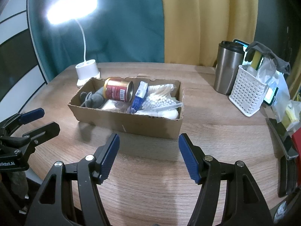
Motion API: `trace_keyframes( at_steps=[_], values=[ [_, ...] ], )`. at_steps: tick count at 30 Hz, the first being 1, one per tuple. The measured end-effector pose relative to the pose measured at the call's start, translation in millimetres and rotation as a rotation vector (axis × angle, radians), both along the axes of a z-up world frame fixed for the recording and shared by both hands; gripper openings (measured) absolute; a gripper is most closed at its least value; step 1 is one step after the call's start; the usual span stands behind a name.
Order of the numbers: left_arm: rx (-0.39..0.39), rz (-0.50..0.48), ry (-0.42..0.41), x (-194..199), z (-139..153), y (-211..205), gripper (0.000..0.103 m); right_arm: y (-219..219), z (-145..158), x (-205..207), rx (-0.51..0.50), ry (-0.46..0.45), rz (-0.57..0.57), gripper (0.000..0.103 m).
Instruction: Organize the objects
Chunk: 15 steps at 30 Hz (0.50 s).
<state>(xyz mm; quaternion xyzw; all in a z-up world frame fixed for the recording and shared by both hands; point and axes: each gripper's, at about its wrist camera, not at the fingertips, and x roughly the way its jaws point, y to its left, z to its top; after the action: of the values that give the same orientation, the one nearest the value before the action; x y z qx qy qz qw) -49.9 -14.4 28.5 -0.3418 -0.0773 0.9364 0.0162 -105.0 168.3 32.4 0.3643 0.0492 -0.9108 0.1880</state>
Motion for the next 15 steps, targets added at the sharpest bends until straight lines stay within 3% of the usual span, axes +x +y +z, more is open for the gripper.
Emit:
trace_keyframes(
  at_steps=[15],
  values=[
    [-0.005,0.002,-0.005,-0.6,0.3,1.4,0.094,0.2,-2.3,-1.0,0.0,-0.008,0.0,0.069]
  ],
)
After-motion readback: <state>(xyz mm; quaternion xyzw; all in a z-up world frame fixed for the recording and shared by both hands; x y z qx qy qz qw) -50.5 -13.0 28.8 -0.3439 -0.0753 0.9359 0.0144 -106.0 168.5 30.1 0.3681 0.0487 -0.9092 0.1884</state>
